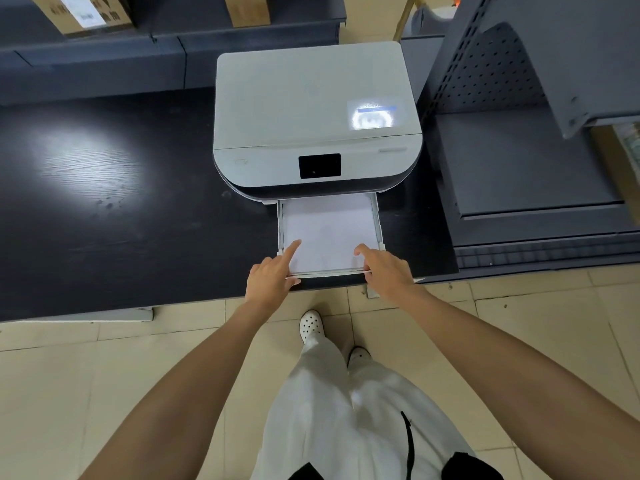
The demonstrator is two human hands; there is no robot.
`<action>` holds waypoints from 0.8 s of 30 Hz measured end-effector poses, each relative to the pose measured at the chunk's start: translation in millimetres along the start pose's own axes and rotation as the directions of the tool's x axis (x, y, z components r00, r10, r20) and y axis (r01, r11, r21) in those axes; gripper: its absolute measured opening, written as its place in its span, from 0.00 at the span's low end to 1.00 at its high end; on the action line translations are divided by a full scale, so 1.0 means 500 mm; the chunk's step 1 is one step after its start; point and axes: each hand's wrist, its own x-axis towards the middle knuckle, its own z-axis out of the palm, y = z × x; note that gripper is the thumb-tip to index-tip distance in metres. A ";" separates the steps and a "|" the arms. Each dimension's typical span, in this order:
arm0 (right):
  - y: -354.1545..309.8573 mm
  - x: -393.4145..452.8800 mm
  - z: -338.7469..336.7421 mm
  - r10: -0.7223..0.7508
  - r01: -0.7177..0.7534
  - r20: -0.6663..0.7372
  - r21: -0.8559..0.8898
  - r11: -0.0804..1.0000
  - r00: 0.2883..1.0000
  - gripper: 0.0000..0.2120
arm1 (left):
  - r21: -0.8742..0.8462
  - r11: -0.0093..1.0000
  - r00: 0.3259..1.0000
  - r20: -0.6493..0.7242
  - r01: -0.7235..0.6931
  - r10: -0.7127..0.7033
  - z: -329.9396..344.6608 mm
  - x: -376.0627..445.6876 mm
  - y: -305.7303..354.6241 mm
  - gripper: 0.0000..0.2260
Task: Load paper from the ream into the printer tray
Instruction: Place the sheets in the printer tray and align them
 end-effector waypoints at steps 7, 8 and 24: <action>-0.009 0.026 -0.022 0.030 -0.030 0.002 -0.022 0.999 1.000 0.27 | 0.043 0.998 0.999 0.000 -0.052 0.052 -0.014 0.032 -0.012 0.40; -0.010 0.030 -0.025 0.032 -0.032 0.002 -0.029 0.999 0.999 0.27 | 0.045 0.997 0.998 0.001 -0.059 0.059 -0.016 0.036 -0.014 0.41; -0.031 0.086 -0.067 0.090 -0.090 0.008 -0.043 0.995 0.996 0.29 | 0.045 0.989 0.989 0.057 -0.140 0.138 -0.054 0.111 -0.024 0.43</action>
